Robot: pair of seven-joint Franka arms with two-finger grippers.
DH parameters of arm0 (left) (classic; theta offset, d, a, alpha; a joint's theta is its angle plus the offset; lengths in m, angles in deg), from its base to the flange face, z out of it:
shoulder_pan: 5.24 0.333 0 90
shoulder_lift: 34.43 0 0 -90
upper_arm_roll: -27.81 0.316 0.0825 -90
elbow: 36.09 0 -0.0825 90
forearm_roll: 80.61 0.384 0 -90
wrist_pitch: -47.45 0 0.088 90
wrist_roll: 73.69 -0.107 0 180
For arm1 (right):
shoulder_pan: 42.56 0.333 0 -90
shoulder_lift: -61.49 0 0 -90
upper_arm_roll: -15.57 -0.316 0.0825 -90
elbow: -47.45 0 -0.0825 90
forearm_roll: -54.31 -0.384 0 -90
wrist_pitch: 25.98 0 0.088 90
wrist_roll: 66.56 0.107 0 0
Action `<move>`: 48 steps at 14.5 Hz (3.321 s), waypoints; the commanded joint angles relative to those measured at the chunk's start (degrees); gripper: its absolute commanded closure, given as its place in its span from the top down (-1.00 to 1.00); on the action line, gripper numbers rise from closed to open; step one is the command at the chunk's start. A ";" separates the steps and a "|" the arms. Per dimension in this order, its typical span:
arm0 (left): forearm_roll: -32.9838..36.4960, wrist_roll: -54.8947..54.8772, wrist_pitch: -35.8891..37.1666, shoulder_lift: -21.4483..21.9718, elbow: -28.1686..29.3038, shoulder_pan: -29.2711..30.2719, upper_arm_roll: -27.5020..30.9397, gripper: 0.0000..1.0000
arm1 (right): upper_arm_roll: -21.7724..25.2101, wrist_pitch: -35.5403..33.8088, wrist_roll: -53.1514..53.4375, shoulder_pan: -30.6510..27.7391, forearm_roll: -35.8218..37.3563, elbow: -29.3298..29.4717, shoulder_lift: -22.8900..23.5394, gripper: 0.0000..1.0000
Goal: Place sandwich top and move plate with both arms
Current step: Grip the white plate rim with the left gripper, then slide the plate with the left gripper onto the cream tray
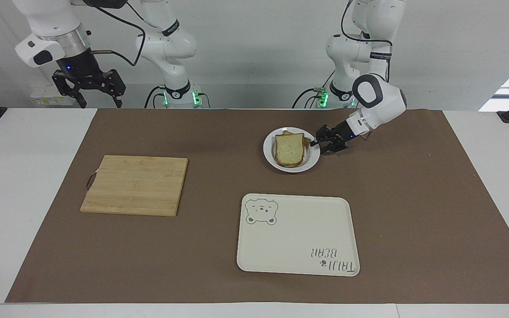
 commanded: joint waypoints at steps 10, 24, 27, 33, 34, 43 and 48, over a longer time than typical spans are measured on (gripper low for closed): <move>-1.49 -1.42 -0.05 0.86 1.90 -1.39 -0.04 -0.13 | -0.15 0.46 -1.24 -0.13 0.40 -1.39 -1.24 1.00; -1.40 -1.68 -0.84 0.86 1.81 -2.45 -0.13 -1.00 | -0.15 0.55 -1.24 -0.13 0.32 -1.30 -1.15 1.00; -1.31 -2.12 0.29 -0.28 0.15 -1.75 0.04 -1.00 | -0.15 0.46 -1.24 -0.13 0.32 -1.30 -1.15 1.00; -1.14 -0.80 10.20 -5.19 -9.50 1.58 0.13 -1.00 | -0.15 0.55 -1.24 -0.13 0.32 -1.30 -1.15 1.00; -0.87 -0.37 12.93 -6.25 -11.36 2.81 0.13 -1.00 | -0.15 0.46 -1.24 -0.13 0.32 -1.30 -1.15 1.00; 9.49 14.56 31.23 -21.62 -41.04 13.10 -0.04 -1.00 | -0.15 0.46 -1.24 -0.13 0.32 -1.30 -1.15 1.00; 8.72 20.03 33.17 -33.21 -56.15 16.27 -1.10 -1.00 | -0.15 0.46 -1.24 -0.13 0.32 -1.30 -1.15 1.00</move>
